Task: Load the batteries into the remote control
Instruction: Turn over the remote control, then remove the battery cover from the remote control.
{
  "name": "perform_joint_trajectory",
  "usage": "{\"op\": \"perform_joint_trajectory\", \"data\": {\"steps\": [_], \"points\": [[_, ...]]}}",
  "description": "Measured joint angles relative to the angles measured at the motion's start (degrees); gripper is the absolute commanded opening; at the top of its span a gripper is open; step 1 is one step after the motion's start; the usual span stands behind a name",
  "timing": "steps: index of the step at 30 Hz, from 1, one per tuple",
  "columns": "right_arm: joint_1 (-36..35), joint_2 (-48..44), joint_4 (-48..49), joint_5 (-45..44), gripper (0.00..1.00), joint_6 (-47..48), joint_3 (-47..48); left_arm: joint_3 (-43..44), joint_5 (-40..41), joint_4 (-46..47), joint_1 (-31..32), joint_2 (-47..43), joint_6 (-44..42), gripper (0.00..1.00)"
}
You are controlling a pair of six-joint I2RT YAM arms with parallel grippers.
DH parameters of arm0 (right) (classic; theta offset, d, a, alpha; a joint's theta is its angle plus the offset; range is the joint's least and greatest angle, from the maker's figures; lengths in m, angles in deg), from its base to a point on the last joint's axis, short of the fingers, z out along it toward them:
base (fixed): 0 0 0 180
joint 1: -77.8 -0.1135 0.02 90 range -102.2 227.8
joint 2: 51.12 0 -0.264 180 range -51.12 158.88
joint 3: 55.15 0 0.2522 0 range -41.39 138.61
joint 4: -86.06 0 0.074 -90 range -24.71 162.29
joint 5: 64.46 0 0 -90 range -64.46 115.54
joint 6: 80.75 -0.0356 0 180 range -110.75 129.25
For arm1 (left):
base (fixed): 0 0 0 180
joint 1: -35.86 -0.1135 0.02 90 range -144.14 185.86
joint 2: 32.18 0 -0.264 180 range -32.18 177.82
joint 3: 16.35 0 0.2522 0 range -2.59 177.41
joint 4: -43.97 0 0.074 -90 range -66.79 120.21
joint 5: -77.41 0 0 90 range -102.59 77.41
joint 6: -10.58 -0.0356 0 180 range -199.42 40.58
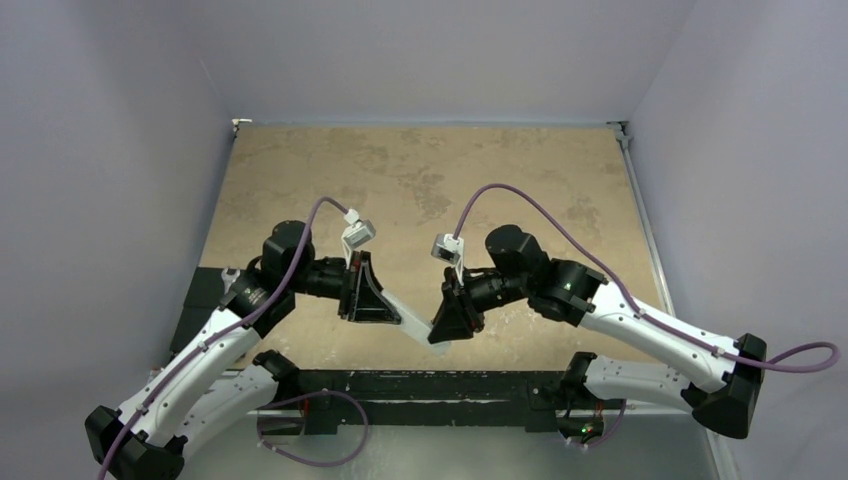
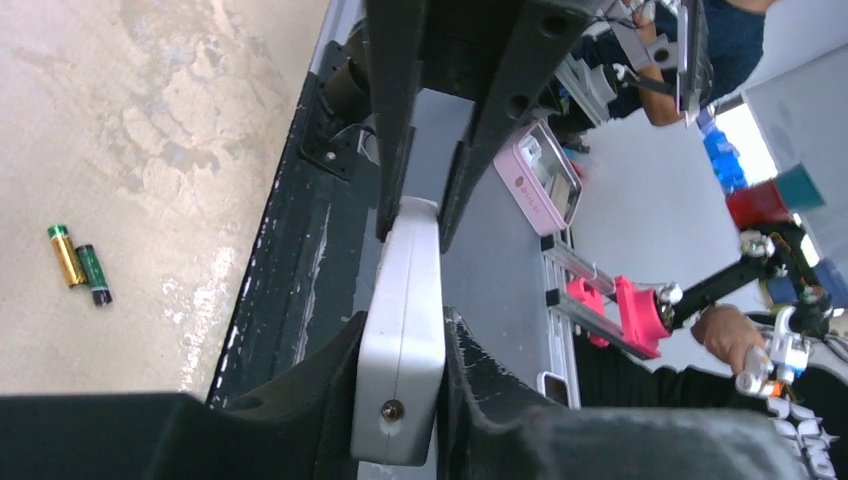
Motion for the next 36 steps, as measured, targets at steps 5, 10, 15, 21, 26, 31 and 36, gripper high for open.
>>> {"op": "perform_joint_trajectory", "data": {"steps": [5,10,15,21,26,31,36], "points": [[0.3,0.0,1.2,1.3,0.00,-0.2,-0.4,0.0,-1.9,2.3,0.1,-0.6,0.1,0.00],[0.8,0.0,1.3,1.6,0.17,-0.2,-0.4,-0.3,-1.6,3.5,0.1,-1.0,0.5,0.00],[1.1,-0.4,1.0,0.6,0.50,-0.2,-0.4,-1.1,-0.8,4.9,0.1,-1.1,1.0,0.00],[1.5,-2.4,0.8,-4.7,0.71,-1.3,-0.9,-1.8,3.7,5.6,0.0,-1.6,3.3,0.00],[1.6,-5.7,1.0,-10.5,0.76,-3.8,-2.8,-3.1,7.3,6.8,0.0,-2.8,5.1,0.00],[1.9,-9.3,1.4,-18.4,0.77,-8.5,-5.6,-4.1,11.8,8.2,0.0,-4.7,7.1,0.00],[1.9,-13.1,3.8,-26.7,0.74,-14.3,-9.3,-5.8,17.2,10.3,0.0,-6.9,9.6,0.00]]}}
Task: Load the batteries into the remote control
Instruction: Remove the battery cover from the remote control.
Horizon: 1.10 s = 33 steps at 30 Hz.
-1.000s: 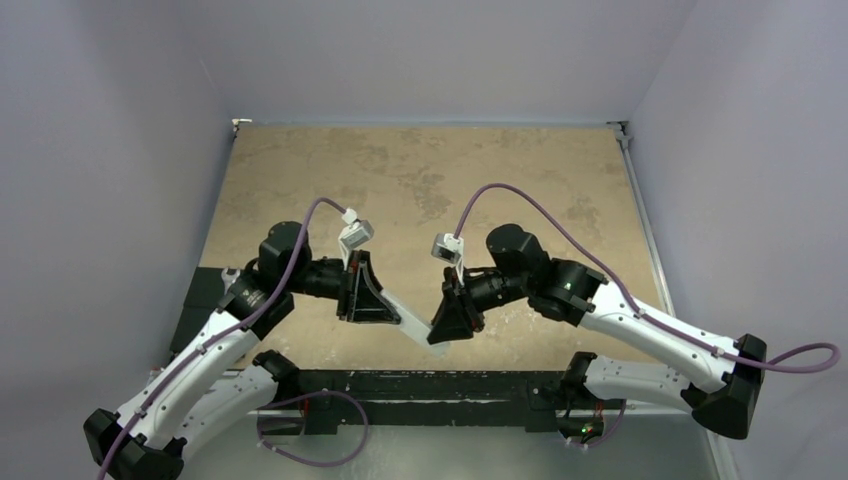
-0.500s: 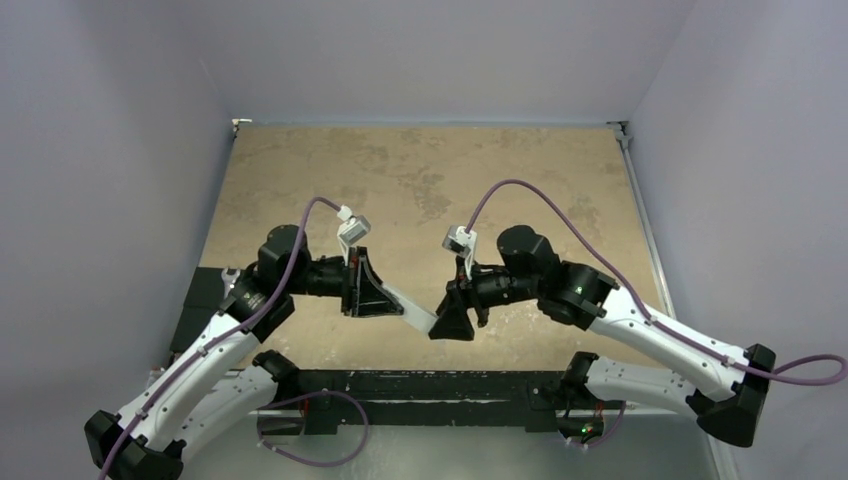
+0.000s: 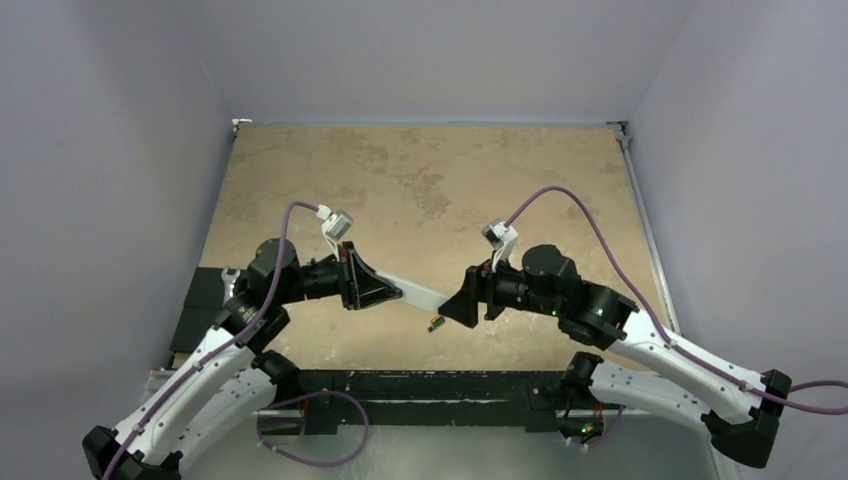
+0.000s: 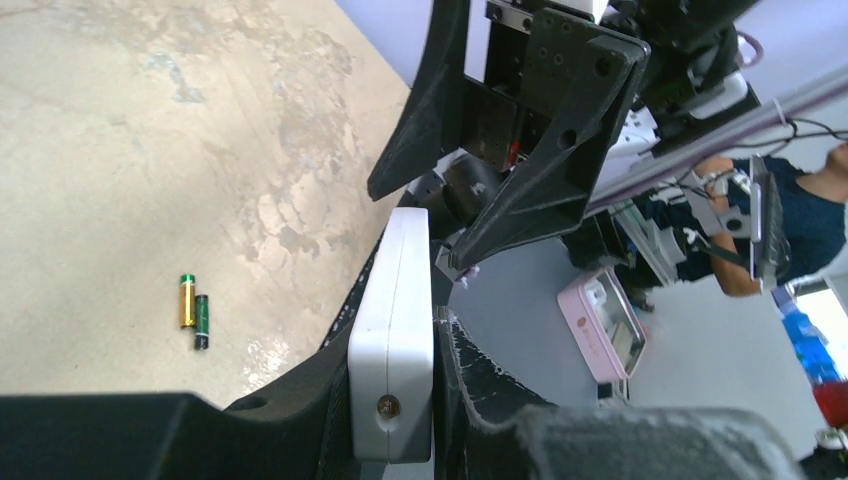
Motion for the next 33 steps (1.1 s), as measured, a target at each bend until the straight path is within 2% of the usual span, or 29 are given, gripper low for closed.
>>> {"op": "perform_joint_trajectory", "data": {"steps": [7,15,27,33], "points": [[0.3,-2.1,7.5,-6.2,0.72,-9.4,-7.0,-5.0,7.1,4.2,0.0,-1.7,5.0,0.00],[0.3,-2.1,18.3,-7.9,0.68,-17.8,-11.6,-10.2,12.4,11.9,0.0,-3.7,12.9,0.00],[0.3,-1.9,23.2,-12.2,0.64,-21.1,-12.6,-12.1,13.4,16.7,-0.1,-2.8,18.0,0.00],[0.3,-1.0,23.6,-12.3,0.56,-21.2,-12.6,-12.2,13.4,17.6,-0.1,-1.8,19.0,0.00]]}}
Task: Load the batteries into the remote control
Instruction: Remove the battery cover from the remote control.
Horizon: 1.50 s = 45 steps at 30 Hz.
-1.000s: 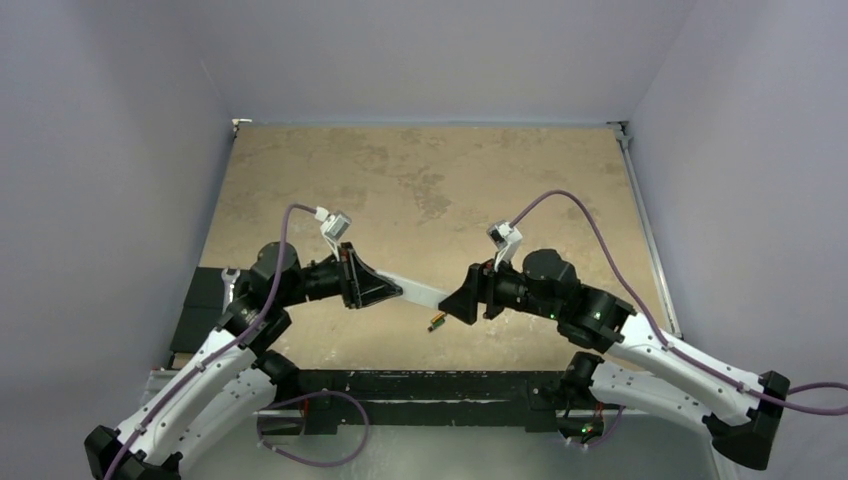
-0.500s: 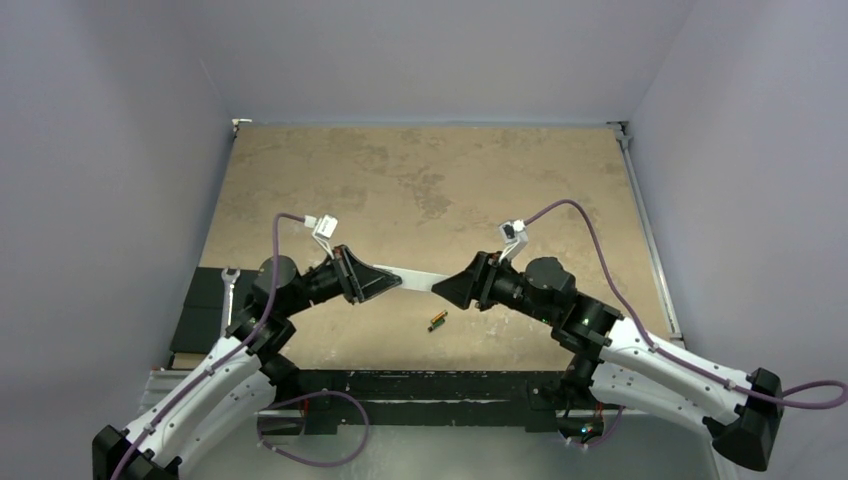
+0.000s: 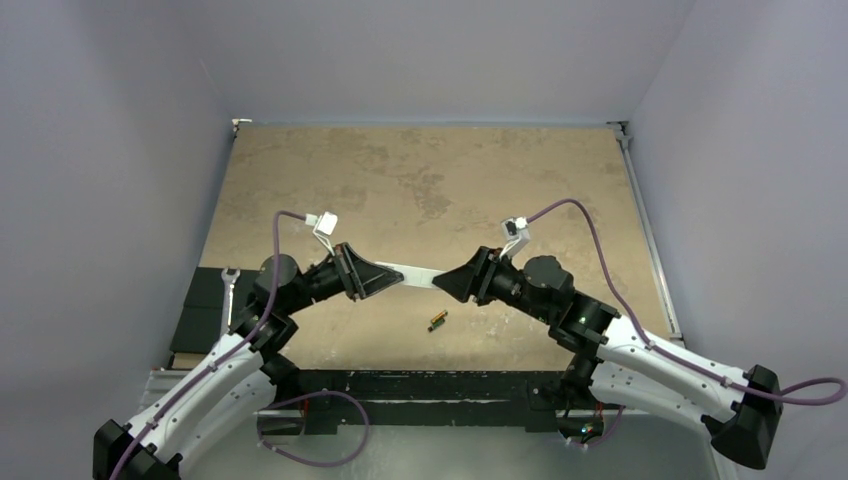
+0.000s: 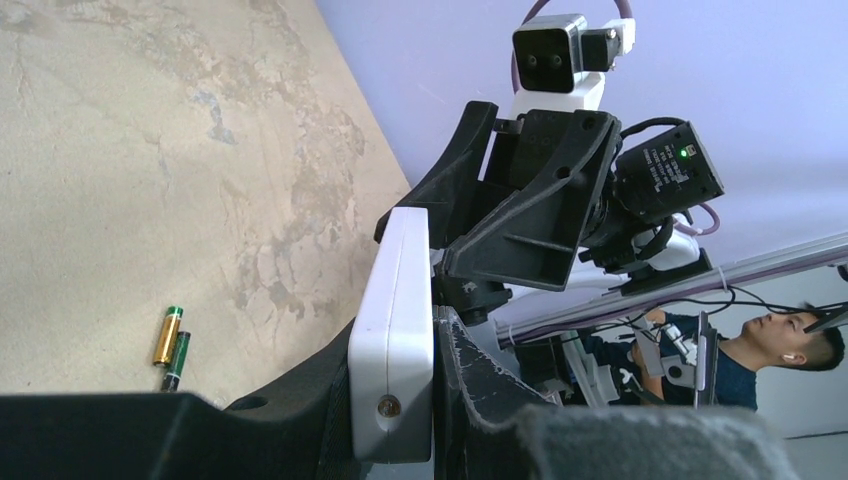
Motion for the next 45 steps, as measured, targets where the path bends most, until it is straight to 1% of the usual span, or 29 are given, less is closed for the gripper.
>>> {"op": "perform_joint_trajectory", "data": {"steps": [9,18,20,27,32,35,39,45], "points": [[0.3,-0.4,1.2,-0.4,0.47,-0.3,-0.9,-0.1,-0.1,1.1,-0.1,0.0,0.1,0.00],[0.4,-3.1,3.3,-0.2,0.26,-1.0,-3.4,-1.1,-0.9,3.4,-0.2,0.6,2.0,0.00],[0.4,-4.3,3.6,-0.3,0.20,-1.0,-4.1,-1.7,-1.3,5.0,-0.2,1.0,2.9,0.00],[0.4,-8.2,3.5,-0.1,0.12,-1.0,-5.9,-3.5,-3.3,10.7,-0.7,3.1,6.2,0.00],[0.3,-11.3,3.3,0.1,0.07,-1.0,-7.0,-3.6,-6.4,13.2,-2.1,4.2,7.8,0.00],[0.3,-13.5,2.8,-0.2,0.00,-1.0,-8.1,-3.7,-7.9,13.8,-3.7,4.5,8.0,0.00],[0.3,-16.4,2.1,-0.3,0.00,-1.1,-8.7,-4.5,-7.4,14.0,-6.3,5.4,8.4,0.00],[0.3,-17.5,2.1,-0.3,0.00,-1.1,-8.8,-5.6,-7.7,15.4,-6.6,6.3,10.3,0.00]]}}
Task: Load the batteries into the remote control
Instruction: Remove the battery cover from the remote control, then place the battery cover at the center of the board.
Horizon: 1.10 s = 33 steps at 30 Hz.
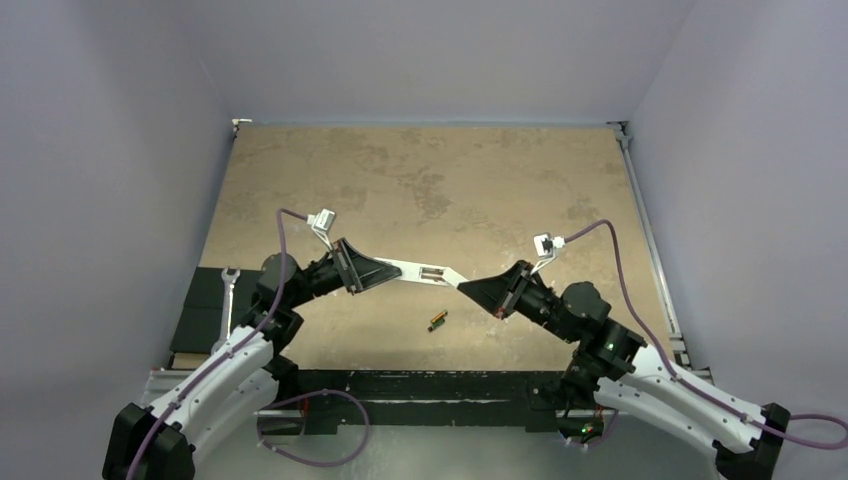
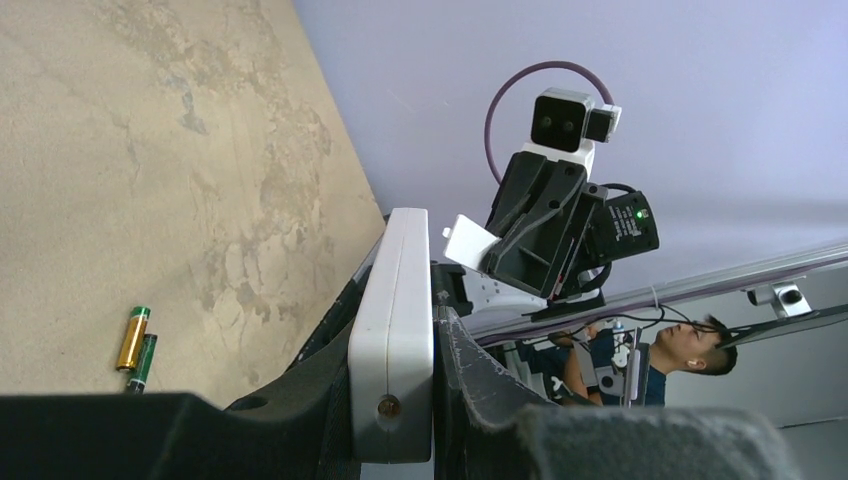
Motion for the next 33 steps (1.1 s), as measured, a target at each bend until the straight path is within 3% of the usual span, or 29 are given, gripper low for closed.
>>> {"op": "perform_joint_trajectory", "data": {"steps": [7,16,24,33], "points": [[0.0,0.1,-0.8,-1.2,0.00,0.5,-0.4,0.1,0.5,-1.8,0.0,-0.4,-0.9,0.00],[0.0,4.9,-10.1,-8.1,0.00,5.2,4.8,7.2,6.7,-20.4,0.0,-3.1,-10.8,0.00],[0.0,15.3,-14.8,-12.4,0.00,10.8,11.7,10.9,10.9,-30.3,0.0,-3.8,-17.0,0.00],[3.9,26.7,-14.3,-8.7,0.00,13.5,13.1,11.4,12.0,-35.3,0.0,-4.6,-19.5,0.00]]}}
